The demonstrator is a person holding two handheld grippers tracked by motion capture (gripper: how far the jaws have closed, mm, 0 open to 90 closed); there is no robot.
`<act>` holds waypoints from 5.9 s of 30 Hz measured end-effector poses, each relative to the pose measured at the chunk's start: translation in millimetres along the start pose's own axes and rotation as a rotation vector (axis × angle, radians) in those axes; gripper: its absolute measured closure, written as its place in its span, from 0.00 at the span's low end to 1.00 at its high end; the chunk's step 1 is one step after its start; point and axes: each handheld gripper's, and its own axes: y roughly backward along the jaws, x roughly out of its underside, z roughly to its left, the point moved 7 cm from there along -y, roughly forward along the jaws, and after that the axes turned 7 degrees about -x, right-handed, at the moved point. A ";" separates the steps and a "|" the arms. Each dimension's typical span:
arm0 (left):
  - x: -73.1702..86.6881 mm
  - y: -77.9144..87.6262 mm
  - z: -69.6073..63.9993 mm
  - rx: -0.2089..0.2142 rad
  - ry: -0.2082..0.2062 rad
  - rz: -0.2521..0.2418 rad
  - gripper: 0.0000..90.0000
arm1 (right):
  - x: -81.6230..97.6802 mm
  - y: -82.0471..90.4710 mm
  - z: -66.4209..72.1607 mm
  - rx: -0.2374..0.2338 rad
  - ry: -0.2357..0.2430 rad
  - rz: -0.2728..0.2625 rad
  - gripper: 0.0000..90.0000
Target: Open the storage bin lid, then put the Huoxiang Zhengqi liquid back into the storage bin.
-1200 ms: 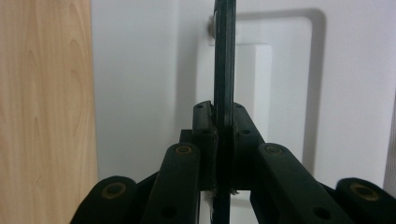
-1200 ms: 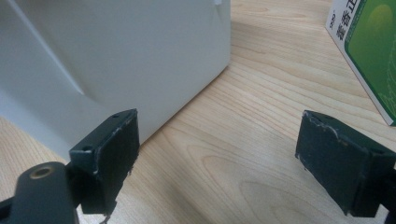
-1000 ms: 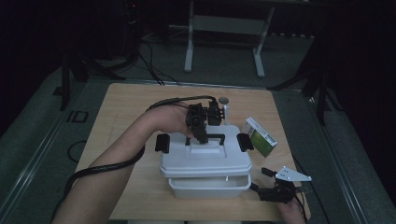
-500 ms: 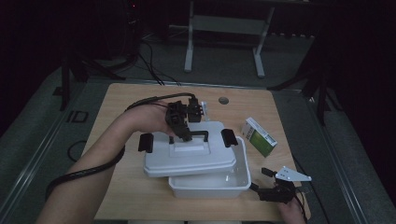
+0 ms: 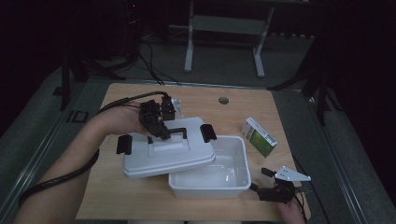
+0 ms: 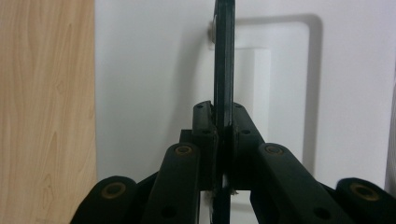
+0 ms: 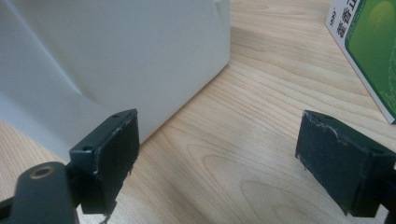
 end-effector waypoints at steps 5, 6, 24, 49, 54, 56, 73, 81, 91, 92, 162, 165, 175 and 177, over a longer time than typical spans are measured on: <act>20.0 1.9 4.9 -0.015 0.037 -0.008 0.94 | 0.6 -0.6 0.2 0.002 -0.002 0.008 0.15; 20.0 1.9 4.9 -0.015 0.037 -0.008 0.94 | 0.6 -0.6 0.2 0.002 -0.002 0.008 0.15; 90.2 16.7 14.1 -0.057 0.154 -0.019 0.94 | 0.3 -0.9 -0.7 0.003 -0.005 0.005 0.15; 156.2 -20.0 17.1 -0.075 0.266 -0.023 0.94 | 0.5 -0.4 -0.9 0.005 -0.013 0.005 0.15; 162.8 -34.5 16.5 -0.063 0.269 -0.004 0.94 | 0.5 -0.7 -0.7 0.006 -0.010 0.005 0.15; 164.6 -40.7 16.5 -0.060 0.277 -0.004 0.94 | 0.5 -0.5 -0.6 0.006 -0.010 0.005 0.15; 169.0 -98.7 13.8 -0.028 0.298 0.024 0.94 | 0.5 -0.8 -0.5 0.008 -0.010 0.008 0.15; 168.9 -115.3 13.9 -0.021 0.310 0.029 0.94 | 0.3 -0.3 0.0 0.005 -0.010 0.005 0.15; 169.0 -134.5 10.2 0.005 0.317 0.042 0.93 | 0.2 -0.5 0.2 0.005 -0.008 0.007 0.15; 168.1 -135.4 9.9 0.013 0.325 0.033 0.93 | 0.1 -0.5 0.2 0.005 -0.008 0.006 0.15; 178.7 -119.2 9.7 0.024 0.408 0.057 0.46 | -84.0 40.1 -89.9 0.166 -0.037 0.106 0.24; 178.9 -119.1 9.7 0.024 0.407 0.059 0.46 | -86.8 35.7 -97.1 0.166 -0.039 0.139 0.26; 178.5 -120.7 9.7 0.029 0.407 0.066 0.46 | -96.6 13.8 -108.0 0.152 -0.037 0.236 0.32; 178.3 -121.8 9.4 0.029 0.405 0.069 0.46 | -99.3 8.9 -109.8 0.155 -0.033 0.255 0.34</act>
